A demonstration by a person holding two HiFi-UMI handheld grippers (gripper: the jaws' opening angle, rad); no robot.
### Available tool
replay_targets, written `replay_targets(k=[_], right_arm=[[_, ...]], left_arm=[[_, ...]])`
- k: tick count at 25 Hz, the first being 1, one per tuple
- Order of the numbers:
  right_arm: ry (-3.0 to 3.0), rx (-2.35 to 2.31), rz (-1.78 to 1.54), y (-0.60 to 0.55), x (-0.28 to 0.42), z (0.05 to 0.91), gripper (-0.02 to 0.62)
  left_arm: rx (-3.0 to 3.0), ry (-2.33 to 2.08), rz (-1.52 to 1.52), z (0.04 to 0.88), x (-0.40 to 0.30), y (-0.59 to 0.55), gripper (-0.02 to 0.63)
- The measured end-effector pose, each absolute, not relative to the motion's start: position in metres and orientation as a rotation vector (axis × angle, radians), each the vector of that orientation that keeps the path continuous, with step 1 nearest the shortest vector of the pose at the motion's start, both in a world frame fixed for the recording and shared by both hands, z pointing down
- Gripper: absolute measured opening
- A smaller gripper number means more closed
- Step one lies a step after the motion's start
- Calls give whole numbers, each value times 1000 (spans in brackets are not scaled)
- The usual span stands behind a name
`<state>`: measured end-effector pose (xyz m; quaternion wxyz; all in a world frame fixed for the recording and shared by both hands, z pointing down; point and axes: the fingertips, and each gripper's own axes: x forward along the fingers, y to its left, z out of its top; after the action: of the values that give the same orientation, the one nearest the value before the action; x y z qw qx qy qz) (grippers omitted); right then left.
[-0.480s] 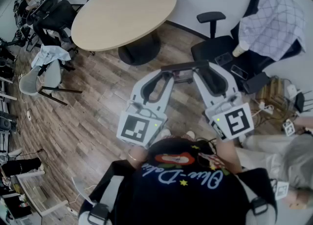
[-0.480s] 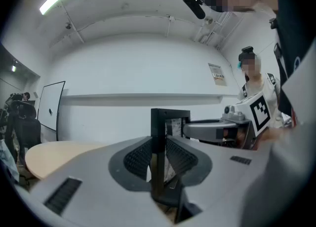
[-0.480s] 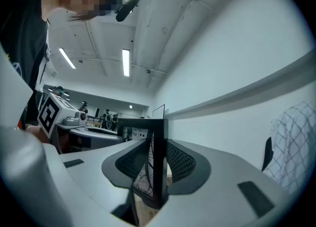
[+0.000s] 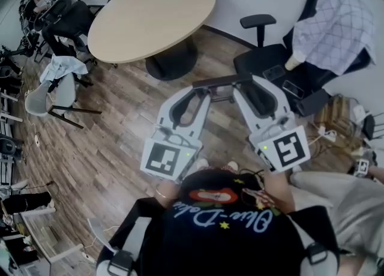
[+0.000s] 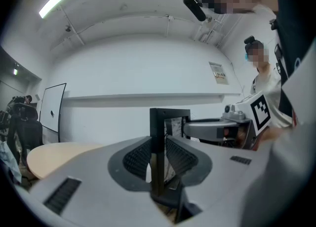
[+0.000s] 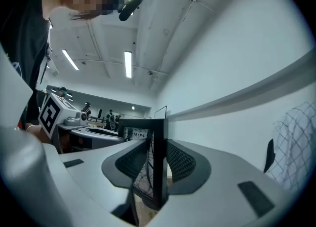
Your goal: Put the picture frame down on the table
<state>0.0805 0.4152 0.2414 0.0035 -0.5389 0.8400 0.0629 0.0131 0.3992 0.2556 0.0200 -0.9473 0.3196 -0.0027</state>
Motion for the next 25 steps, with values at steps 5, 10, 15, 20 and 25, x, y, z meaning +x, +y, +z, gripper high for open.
replay_targets(k=[5, 10, 15, 20, 25], right_arm=[[2606, -1707, 173, 423, 95, 244, 103], [2574, -1724, 191, 430, 109, 241, 103], [2581, -1706, 174, 428, 119, 241, 103], [2598, -1681, 186, 426, 127, 241, 103], [2619, -1648, 176, 428, 135, 242, 103]], left_arm=[[-2941, 963, -25, 257, 27, 406, 80], [-2936, 921, -20, 252, 42, 411, 80], [-2935, 934, -25, 251, 50, 409, 80], [-2926, 965, -10, 252, 58, 409, 80], [-2926, 1013, -11, 256, 66, 413, 80]])
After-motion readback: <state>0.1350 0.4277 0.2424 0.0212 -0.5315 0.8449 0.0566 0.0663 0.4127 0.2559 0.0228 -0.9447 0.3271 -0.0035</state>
